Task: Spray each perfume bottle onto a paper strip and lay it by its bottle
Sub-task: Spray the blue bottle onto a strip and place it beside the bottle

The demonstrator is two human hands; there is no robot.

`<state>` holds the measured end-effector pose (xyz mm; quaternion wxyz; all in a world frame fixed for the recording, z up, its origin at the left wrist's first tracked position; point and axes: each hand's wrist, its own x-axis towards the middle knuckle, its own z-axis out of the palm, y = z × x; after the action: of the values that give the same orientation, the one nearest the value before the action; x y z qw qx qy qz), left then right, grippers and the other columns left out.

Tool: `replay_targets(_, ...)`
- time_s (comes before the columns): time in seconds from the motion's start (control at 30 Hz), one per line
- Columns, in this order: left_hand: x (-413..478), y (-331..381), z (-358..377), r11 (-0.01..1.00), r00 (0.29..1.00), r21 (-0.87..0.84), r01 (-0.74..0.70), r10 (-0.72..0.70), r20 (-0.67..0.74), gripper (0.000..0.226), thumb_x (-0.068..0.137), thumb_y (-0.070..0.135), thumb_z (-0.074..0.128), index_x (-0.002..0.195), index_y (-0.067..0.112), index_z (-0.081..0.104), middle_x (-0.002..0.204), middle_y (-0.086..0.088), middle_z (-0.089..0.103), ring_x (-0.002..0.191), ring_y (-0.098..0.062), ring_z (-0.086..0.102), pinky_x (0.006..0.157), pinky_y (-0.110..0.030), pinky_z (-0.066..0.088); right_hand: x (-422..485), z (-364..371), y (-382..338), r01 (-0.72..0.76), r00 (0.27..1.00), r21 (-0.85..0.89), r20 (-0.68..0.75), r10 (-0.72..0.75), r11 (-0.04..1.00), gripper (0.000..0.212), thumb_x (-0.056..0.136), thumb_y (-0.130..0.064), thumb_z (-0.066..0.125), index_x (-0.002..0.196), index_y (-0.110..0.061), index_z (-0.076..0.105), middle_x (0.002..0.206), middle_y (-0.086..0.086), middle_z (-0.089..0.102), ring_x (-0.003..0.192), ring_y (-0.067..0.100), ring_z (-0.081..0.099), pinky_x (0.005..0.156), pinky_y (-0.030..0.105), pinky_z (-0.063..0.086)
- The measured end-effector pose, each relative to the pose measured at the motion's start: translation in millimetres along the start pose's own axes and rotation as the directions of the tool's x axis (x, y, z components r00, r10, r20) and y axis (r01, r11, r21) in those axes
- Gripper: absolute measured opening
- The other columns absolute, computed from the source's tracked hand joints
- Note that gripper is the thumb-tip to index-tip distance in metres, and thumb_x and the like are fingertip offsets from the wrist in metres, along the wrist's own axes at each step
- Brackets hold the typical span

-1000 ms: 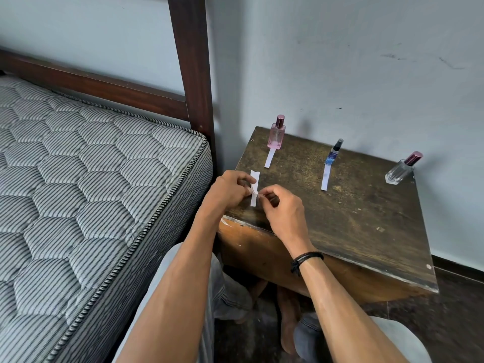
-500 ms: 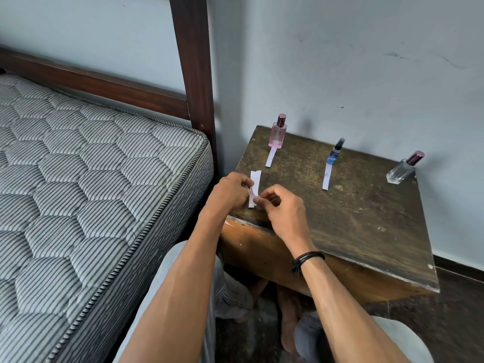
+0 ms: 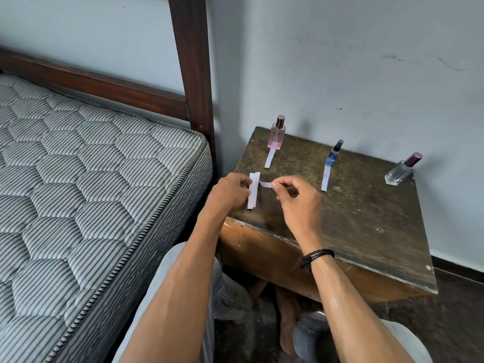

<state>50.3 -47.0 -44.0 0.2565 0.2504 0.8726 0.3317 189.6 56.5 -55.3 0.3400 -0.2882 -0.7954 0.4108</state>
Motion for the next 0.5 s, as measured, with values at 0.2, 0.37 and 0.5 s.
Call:
replay_targets(0.2, -3.1, 5.2, 1.2, 0.964, 0.999, -0.265, -0.039, 0.031, -0.036, 0.016, 0.095, 0.026, 0.064, 0.106, 0.018, 0.073, 0.086, -0.001, 0.076, 0.084, -0.016, 0.070, 0.086, -0.040, 0.060, 4.0, -11.8, -0.2, 0.058, 0.986, -0.021, -0.156, -0.061, 0.998, 0.010, 0.097, -0.019, 0.071, 0.093, -0.027, 0.070, 0.091, -0.019, 0.068, 0.079, 0.015, 0.070, 0.070, 0.025, 0.055)
replay_targets(0.37, -8.7, 19.2, 7.3, 0.795, 0.993, -0.604, 0.059, 0.017, 0.119, 0.037, 0.097, 0.044, 0.061, 0.106, 0.009, 0.072, 0.081, -0.012, 0.077, 0.072, -0.017, 0.070, 0.074, -0.027, 0.061, 5.6, -19.4, 1.5, 0.129, 0.975, -0.065, -0.174, -0.139, 0.989, 0.006, 0.099, -0.016, 0.069, 0.094, -0.017, 0.072, 0.091, -0.010, 0.069, 0.074, 0.015, 0.068, 0.066, 0.027, 0.054)
replay_targets(0.5, -10.1, 25.8, 15.0, 0.640, 0.989, -0.760, 0.111, 0.000, 0.145, 0.040, 0.095, 0.043, 0.064, 0.106, 0.005, 0.072, 0.085, -0.016, 0.076, 0.078, -0.022, 0.074, 0.075, -0.027, 0.061, 4.7, -22.8, -0.7, 0.240, 0.963, -0.180, -0.079, -0.258, 0.954, 0.006, 0.098, -0.014, 0.070, 0.092, -0.014, 0.071, 0.089, -0.013, 0.066, 0.069, 0.008, 0.062, 0.061, 0.020, 0.048)
